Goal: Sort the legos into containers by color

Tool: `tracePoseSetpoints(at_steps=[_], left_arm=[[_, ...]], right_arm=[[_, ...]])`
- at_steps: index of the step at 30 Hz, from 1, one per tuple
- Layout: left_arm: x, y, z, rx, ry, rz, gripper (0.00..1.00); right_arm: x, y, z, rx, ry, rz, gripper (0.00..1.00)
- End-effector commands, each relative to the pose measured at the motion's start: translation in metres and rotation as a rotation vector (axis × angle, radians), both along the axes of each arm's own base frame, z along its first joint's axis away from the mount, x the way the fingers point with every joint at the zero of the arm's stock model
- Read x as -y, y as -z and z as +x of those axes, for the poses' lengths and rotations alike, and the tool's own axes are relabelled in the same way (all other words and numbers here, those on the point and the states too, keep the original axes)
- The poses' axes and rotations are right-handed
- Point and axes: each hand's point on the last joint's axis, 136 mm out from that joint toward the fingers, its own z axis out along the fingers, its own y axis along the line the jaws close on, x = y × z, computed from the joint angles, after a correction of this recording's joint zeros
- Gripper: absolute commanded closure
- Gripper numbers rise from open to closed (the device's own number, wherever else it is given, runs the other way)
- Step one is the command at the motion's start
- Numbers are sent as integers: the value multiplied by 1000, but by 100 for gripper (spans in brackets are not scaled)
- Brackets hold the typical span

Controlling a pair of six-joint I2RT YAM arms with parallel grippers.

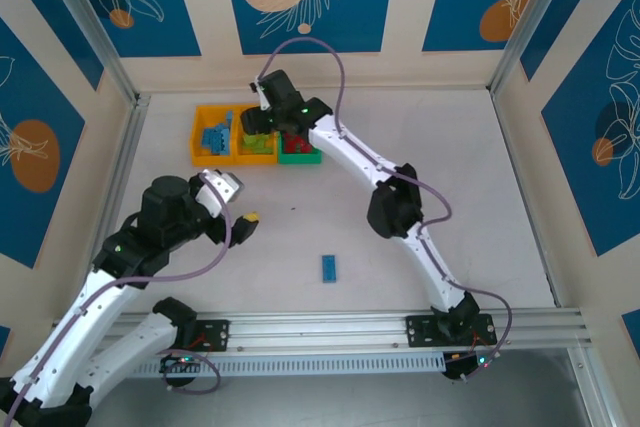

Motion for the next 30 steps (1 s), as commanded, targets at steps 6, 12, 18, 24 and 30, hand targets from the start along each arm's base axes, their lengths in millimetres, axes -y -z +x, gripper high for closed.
tracePoseSetpoints(at_steps=[6,12,18,24,30], left_arm=[[-3,7,18,-61,-115,-35,0],[13,8,28,-324,-292,-273,0],[64,51,12,-577,-387,-330,6],[125,105,-22,-677,-498,-174,7],[177,166,-43,-758,-499,8,7]], right_arm=[[85,-109,-111,62,-55,30,39],[171,-92,-211,17,9,18,30],[246,-38,-291,-146,125,32,25],[295,-4,-321,-233,270,52,21],[311,13,-322,-253,357,51,19]])
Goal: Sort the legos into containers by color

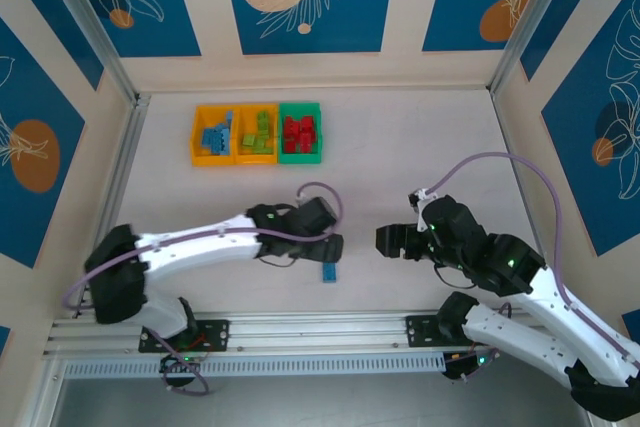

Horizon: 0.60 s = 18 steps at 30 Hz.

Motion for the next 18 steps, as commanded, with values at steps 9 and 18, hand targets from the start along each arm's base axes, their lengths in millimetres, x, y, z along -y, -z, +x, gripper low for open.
tracePoseSetpoints(at_steps=[9,18], left_arm=[[28,82,-28,-203,4,167,30],[26,59,-15,-121,21,135,76]], right_arm=[[13,15,1,-47,80,-23,19],[7,11,-4,-72,53,13,19]])
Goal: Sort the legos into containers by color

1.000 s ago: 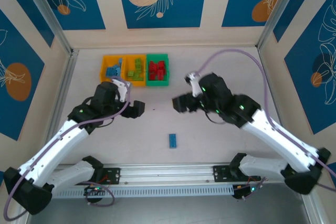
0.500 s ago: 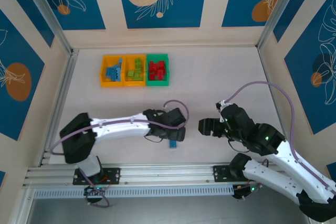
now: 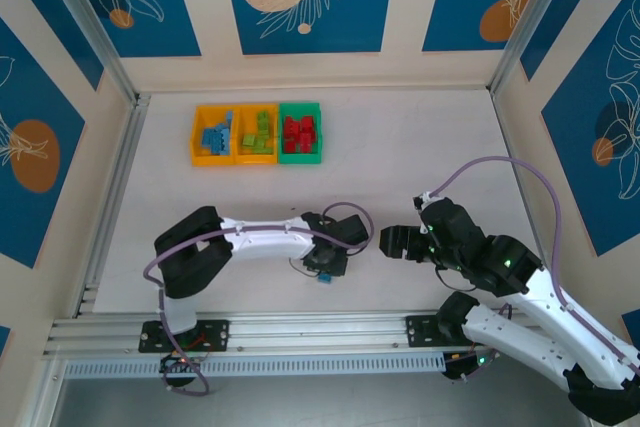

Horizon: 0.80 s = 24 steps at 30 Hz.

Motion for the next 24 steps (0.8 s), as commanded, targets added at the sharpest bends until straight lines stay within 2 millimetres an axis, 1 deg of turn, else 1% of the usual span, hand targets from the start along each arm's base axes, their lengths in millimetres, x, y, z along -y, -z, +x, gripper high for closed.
tracePoseSetpoints(at_steps=[1,4,8,10,11,13,15,17,19,22,24], left_arm=[[0,-31,10,70,17,-55,78],[-15,-66,43,180,-22,-100,80],[-63,-120,106,337,-148,-149,83],[-97,-150,145,448,-252,-173,84],[-112,-163,161,495,-294,-179,84],[-152,-190,199,595,-406,-167,84],[-187,-206,230,661,-495,-137,84],[-223,-213,258,702,-581,-98,83],[-259,-210,287,725,-656,-40,83],[-298,-193,327,705,-716,50,82],[-312,-180,350,658,-741,46,81]], right_arm=[[-6,-5,-4,-21,-16,46,18],[-20,-21,-1,13,-56,118,19],[-39,-44,6,74,-99,205,18],[-44,-50,13,102,-98,227,18],[-46,-51,16,111,-93,231,18],[-50,-52,23,120,-82,238,18],[-53,-52,26,119,-77,242,18],[-55,-51,27,113,-79,242,18],[-56,-50,28,108,-78,242,18],[-54,-49,27,104,-78,238,18],[-52,-47,26,97,-70,229,18]])
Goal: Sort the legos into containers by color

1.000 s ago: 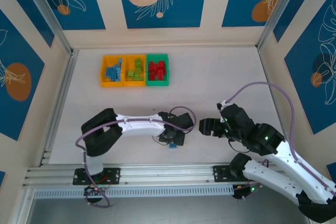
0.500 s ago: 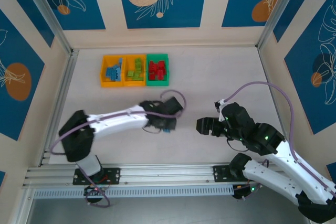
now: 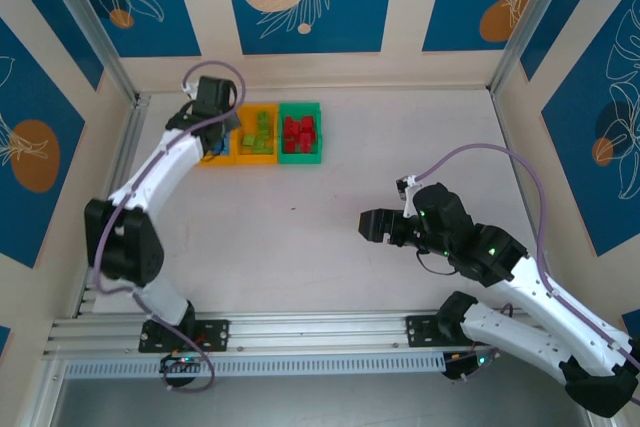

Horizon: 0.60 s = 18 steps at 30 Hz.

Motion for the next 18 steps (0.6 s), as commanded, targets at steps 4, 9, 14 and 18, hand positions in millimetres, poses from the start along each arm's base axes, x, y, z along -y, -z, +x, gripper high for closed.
tracePoseSetpoints(at_steps=[4,9,14,18], left_arm=[[-45,38,65,-130,-39,39,76],[-49,33,84,-125,-2,15,49],[-39,-1,61,-37,38,-53,47],[-20,-40,12,92,100,-118,49]], right_arm=[[3,-9,-2,0,13,24,18],[8,-6,-4,-10,33,21,18],[24,0,6,5,126,-33,18],[43,0,24,55,212,-111,17]])
